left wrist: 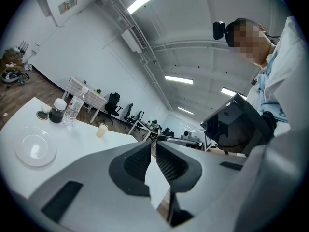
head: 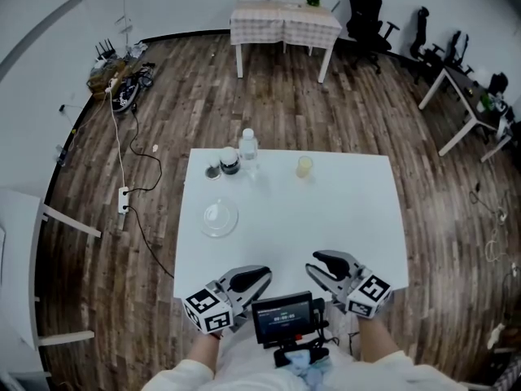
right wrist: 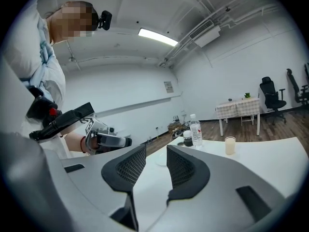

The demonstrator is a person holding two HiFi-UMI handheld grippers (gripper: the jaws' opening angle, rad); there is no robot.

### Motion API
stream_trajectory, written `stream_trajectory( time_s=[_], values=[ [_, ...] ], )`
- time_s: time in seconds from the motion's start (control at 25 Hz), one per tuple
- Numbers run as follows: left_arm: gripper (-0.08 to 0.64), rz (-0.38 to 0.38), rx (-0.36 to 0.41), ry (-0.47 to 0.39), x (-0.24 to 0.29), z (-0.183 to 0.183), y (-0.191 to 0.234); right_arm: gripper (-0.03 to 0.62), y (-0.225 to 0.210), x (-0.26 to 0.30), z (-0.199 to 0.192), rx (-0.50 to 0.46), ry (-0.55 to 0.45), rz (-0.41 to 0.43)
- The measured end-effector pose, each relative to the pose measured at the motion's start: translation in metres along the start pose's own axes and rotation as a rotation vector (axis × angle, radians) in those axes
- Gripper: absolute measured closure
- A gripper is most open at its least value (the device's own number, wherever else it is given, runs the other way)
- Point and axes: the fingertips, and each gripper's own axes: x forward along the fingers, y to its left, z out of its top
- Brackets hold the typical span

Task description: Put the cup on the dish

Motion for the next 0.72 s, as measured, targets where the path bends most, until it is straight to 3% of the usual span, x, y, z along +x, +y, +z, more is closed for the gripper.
stream_trajectory(
  time_s=[0.72],
  values=[
    [0.537,-0.009,-0.024,0.037,0.002,-0.005,0.012,0.387,-0.055,0.031,-0.016,-0.040,0.083,-0.056]
  ],
)
